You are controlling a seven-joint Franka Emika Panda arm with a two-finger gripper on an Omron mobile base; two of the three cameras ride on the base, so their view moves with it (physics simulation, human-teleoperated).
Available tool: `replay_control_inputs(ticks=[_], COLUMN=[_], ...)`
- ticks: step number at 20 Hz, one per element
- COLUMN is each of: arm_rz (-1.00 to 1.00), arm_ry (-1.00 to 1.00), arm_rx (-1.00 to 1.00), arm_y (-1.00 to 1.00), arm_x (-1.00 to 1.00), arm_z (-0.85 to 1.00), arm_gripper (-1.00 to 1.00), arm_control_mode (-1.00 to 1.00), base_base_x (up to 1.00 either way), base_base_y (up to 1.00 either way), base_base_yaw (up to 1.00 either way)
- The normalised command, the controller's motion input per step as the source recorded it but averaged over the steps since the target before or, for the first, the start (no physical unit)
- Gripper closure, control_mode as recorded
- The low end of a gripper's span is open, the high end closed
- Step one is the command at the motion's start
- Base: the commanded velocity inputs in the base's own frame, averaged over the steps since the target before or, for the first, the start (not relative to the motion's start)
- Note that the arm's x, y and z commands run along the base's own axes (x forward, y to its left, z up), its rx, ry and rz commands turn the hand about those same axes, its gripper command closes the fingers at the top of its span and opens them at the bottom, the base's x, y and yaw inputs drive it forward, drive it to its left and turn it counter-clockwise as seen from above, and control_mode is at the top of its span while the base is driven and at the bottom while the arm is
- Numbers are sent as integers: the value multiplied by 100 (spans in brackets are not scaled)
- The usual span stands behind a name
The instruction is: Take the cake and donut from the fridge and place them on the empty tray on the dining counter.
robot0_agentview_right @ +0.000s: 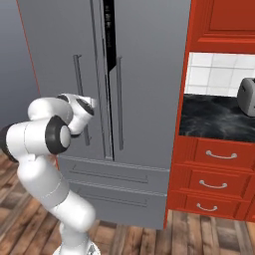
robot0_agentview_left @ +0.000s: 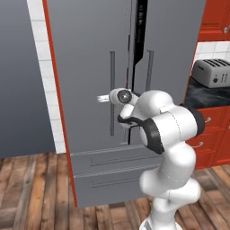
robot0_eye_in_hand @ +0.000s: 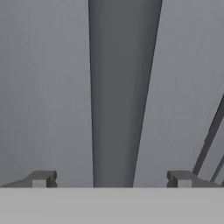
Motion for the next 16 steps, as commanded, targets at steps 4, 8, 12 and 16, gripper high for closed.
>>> replay_control_inputs(ticks=[4,8,12,16], arm_rz=[0,3,6,4], arm_ry=[-9,-15,-21,-12], arm_rx=[0,0,0,1], arm_y=[9,1,41,73], arm_x=[67,61,19,-1], arm_z=[-31,-28,-8,0], arm_gripper=[100,100,100,100], arm_control_mode=[-100,-100,-100,-100], base_base_x=[0,0,0,0], base_base_y=[0,0,0,0], base_base_yaw=[0,0,0,0])
